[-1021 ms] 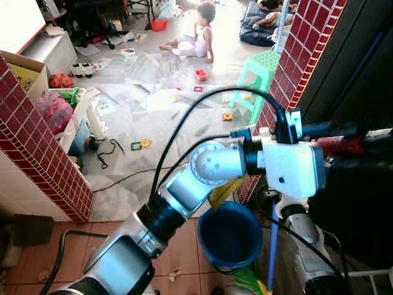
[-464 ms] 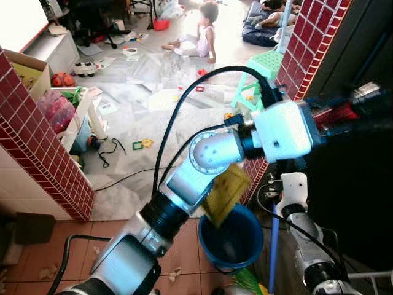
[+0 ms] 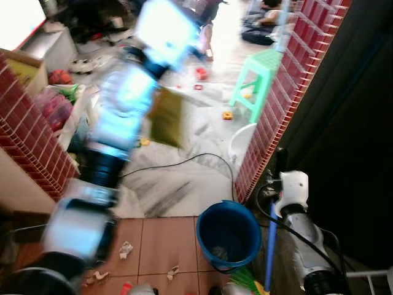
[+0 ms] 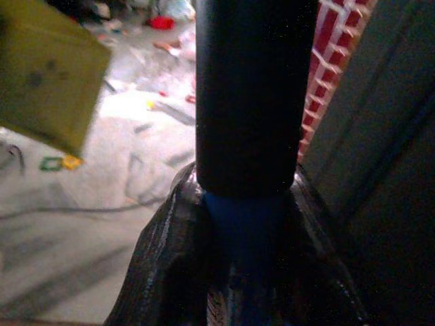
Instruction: Sweep floor
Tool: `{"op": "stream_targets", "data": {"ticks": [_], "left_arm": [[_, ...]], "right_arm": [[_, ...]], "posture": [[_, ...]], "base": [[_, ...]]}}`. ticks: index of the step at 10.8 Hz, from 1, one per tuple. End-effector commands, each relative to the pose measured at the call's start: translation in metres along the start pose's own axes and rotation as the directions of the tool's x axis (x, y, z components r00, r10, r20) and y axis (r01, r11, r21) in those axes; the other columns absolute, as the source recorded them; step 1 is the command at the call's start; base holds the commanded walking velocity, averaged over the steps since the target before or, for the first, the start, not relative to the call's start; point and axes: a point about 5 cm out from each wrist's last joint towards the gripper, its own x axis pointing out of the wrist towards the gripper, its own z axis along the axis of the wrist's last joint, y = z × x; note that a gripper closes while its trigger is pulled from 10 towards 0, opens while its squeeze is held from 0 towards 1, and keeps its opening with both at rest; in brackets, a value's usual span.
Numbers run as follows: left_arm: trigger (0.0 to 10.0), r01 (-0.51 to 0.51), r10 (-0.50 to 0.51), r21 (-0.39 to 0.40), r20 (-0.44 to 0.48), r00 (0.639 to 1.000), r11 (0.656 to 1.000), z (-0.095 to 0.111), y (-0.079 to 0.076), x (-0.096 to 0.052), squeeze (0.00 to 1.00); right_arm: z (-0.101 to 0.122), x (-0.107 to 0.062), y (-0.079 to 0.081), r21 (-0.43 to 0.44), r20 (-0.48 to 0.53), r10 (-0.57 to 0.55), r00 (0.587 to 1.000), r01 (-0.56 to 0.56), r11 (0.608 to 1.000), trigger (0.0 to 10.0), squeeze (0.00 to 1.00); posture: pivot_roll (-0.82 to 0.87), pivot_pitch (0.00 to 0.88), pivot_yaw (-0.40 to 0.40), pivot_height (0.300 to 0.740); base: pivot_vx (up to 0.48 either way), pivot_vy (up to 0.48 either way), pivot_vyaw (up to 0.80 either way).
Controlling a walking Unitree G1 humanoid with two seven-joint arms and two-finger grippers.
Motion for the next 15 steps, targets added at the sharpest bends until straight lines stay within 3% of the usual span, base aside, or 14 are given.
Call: {"op": "stream_targets", "data": {"ticks": [1,2,4,6,8,9,12,13,15], "left_arm": [[0.0,0.003,-0.003,0.006,-0.119,0.993,1.0,-0.02,-0.007,-0.018,0.0],[0.0,-0.047,0.03,-0.071,-0.219,0.975,0.996,-0.037,-0.018,-0.046,0.0],[0.0,-0.143,0.074,-0.162,-0.373,0.925,0.976,-0.061,-0.035,-0.084,0.0],[0.0,-0.237,0.141,-0.141,-0.488,0.861,0.961,-0.078,-0.036,-0.118,0.0],[0.0,-0.279,0.197,-0.081,-0.528,0.826,0.957,-0.078,-0.033,-0.133,0.0],[10.0,-0.39,0.258,-0.096,-0.606,0.753,0.916,-0.079,-0.038,-0.15,0.0],[10.0,-0.431,0.189,-0.171,-0.716,0.672,0.886,-0.065,-0.073,-0.199,0.0],[10.0,-0.422,0.173,-0.187,-0.714,0.679,0.887,-0.062,-0.075,-0.198,0.0],[10.0,-0.458,0.21,-0.179,-0.707,0.676,0.871,-0.06,-0.066,-0.187,0.0]], "right_arm": [[0.011,0.002,0.0,0.008,0.036,-0.006,0.999,0.006,1.0,10.0,0.0],[0.015,0.0,0.001,0.011,0.035,-0.009,0.999,0.008,1.0,10.0,0.0],[0.018,0.001,0.004,0.011,0.034,0.004,0.999,-0.004,1.0,10.0,0.0],[0.026,0.005,0.003,0.003,0.034,-0.003,0.999,0.003,1.0,10.0,0.0],[0.027,0.004,0.003,0.002,0.03,-0.007,1.0,0.007,1.0,10.0,0.0],[0.026,-0.001,0.002,0.009,0.024,-0.015,1.0,0.014,1.0,10.0,0.0],[0.023,-0.004,-0.012,0.027,0.007,-0.077,0.997,0.077,0.997,10.0,0.0],[0.023,0.001,-0.013,0.031,0.006,-0.093,0.996,0.093,0.995,10.0,0.0],[0.028,0.008,-0.005,0.029,0.017,-0.061,0.998,0.06,0.998,10.0,0.0]], "posture": [[0.01,0.0,-0.044,0.74],[0.01,0.0,-0.048,0.74],[0.01,0.0,-0.056,0.74],[0.01,0.0,-0.056,0.74],[0.01,0.0,-0.044,0.74],[0.01,0.0,-0.027,0.74],[0.01,0.0,-0.01,0.74],[0.02,0.0,-0.011,0.74],[0.02,0.0,-0.025,0.74]], "base": [[0.0,0.0,0.0],[0.0,0.0,0.0],[0.0,0.0,0.0],[0.0,0.0,0.0],[0.0,0.0,0.0],[0.0,0.0,0.0],[0.0,0.0,0.0],[0.0,0.0,0.0],[0.0,0.0,0.0]]}}
